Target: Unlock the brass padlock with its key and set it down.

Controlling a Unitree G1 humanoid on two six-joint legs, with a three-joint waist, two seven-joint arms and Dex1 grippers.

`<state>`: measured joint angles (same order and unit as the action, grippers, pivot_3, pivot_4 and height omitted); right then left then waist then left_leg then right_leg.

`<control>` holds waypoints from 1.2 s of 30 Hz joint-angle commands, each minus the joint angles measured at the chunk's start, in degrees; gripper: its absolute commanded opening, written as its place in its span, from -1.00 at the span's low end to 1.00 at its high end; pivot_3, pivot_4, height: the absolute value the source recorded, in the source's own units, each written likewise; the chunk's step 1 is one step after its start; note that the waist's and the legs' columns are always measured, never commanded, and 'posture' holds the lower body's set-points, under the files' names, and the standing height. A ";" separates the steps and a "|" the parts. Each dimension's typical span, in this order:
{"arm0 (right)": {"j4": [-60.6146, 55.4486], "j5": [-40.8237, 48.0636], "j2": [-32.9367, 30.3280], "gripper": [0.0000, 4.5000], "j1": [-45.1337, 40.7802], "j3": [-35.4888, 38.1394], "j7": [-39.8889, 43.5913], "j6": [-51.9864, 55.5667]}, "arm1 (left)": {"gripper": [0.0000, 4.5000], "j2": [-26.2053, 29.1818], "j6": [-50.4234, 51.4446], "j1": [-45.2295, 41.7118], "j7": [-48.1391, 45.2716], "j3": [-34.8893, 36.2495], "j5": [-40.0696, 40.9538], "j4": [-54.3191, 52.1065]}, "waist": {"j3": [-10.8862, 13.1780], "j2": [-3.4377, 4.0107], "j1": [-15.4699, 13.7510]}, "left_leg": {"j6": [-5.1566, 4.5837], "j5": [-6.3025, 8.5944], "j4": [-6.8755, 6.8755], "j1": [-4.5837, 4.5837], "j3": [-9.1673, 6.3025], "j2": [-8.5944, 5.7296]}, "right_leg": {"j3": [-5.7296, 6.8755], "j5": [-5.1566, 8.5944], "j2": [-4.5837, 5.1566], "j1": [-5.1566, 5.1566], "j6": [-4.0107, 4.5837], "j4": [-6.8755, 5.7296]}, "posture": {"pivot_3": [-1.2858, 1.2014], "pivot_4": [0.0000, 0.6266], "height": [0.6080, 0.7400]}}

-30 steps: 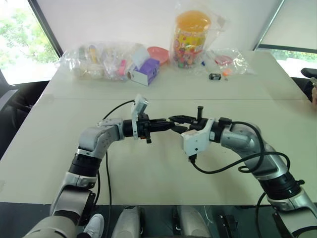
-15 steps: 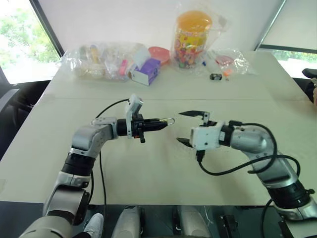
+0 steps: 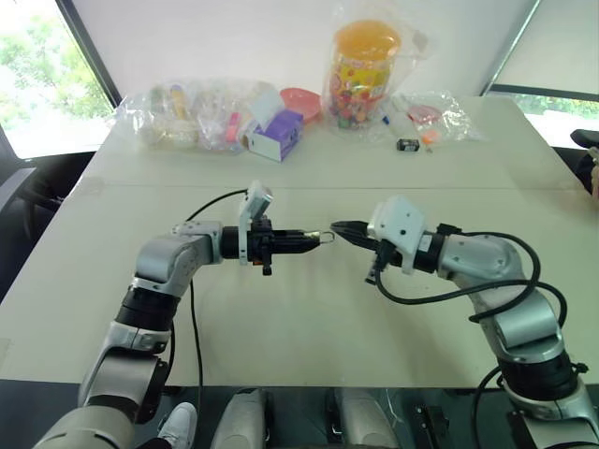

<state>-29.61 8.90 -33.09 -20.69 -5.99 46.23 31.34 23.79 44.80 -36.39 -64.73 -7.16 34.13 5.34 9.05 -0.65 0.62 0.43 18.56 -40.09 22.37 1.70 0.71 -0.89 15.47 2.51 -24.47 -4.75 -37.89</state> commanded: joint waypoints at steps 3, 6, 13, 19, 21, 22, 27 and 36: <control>-0.14 0.67 0.15 -0.99 -0.05 -0.76 -1.24 -1.34 | -1.00 0.72 1.18 -1.38 -1.50 1.32 2.89 -4.98 | 0.00 0.00 0.02 | 0.00 0.00 0.00 0.00 0.00 0.00 | 0.00 0.00 0.01 0.00 0.00 0.00 | 0.03 -0.52 0.92; 0.95 0.04 -0.38 -0.99 0.32 -2.03 -0.79 -2.87 | -1.00 0.77 2.33 -1.64 -1.14 1.63 4.05 -6.32 | 0.00 0.00 0.04 | 0.00 0.00 0.00 0.00 0.00 0.00 | 0.00 0.00 0.01 0.00 0.00 0.00 | 0.03 -0.52 0.92; 1.75 -0.41 -1.92 -0.99 1.49 -2.79 -0.21 -5.07 | -1.00 1.00 1.75 -2.14 -0.39 1.71 3.39 -5.36 | 0.00 0.00 -0.01 | 0.00 0.00 0.00 0.00 0.00 0.00 | 0.00 0.00 -0.02 0.00 0.00 0.01 | 0.03 -0.52 0.92; 0.69 -1.03 -4.39 -0.99 3.78 0.15 -1.42 -4.73 | -1.00 1.90 -0.40 -0.67 -0.94 -0.09 1.01 -4.42 | 0.00 0.00 0.00 | 0.00 0.00 0.00 0.00 0.00 0.00 | 0.00 0.00 -0.02 0.00 0.00 0.01 | 0.03 -0.52 0.92; 0.02 -1.36 -5.81 -0.99 5.05 1.34 -1.87 -4.64 | -1.00 1.99 -1.25 0.06 -1.15 -0.90 -0.08 -3.58 | 0.00 0.00 -0.02 | 0.00 0.00 0.00 0.00 0.00 0.00 | 0.00 0.00 -0.02 0.00 0.00 0.01 | 0.03 -0.52 0.92; -0.39 -1.53 -6.40 -0.99 5.64 1.82 -2.16 -4.61 | -1.00 1.94 -1.49 0.35 -1.12 -1.16 -0.36 -3.26 | 0.00 0.00 -0.05 | 0.00 0.00 0.00 0.00 0.00 0.00 | 0.00 0.00 -0.02 0.00 0.00 0.02 | 0.03 -0.52 0.92; -5.29 -1.24 -8.45 -0.99 12.04 6.88 -4.67 -2.42 | -1.00 -5.19 -7.01 0.06 4.86 -4.08 -6.44 6.47 | 0.00 -0.01 -0.73 | -0.02 0.01 0.00 0.01 0.00 -0.04 | 0.00 0.00 -0.01 0.03 0.00 0.05 | 0.03 -0.52 0.92; -13.10 -2.24 -7.10 -1.00 18.73 7.72 -10.71 2.24 | -0.78 -18.50 -20.04 -5.55 14.21 -4.63 -16.27 28.70 | 0.02 -0.05 -1.31 | -0.04 0.02 -0.01 0.01 0.00 -0.06 | 0.03 0.00 -0.07 0.03 -0.01 0.09 | 0.03 -0.52 0.92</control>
<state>-39.44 6.96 -40.53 -2.25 0.71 36.81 33.27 6.46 28.30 -40.74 -51.95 -12.21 19.65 31.21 9.07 -0.70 -0.69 0.39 18.59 -40.10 22.38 1.71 0.64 -0.87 15.47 2.44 -24.44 -4.76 -37.80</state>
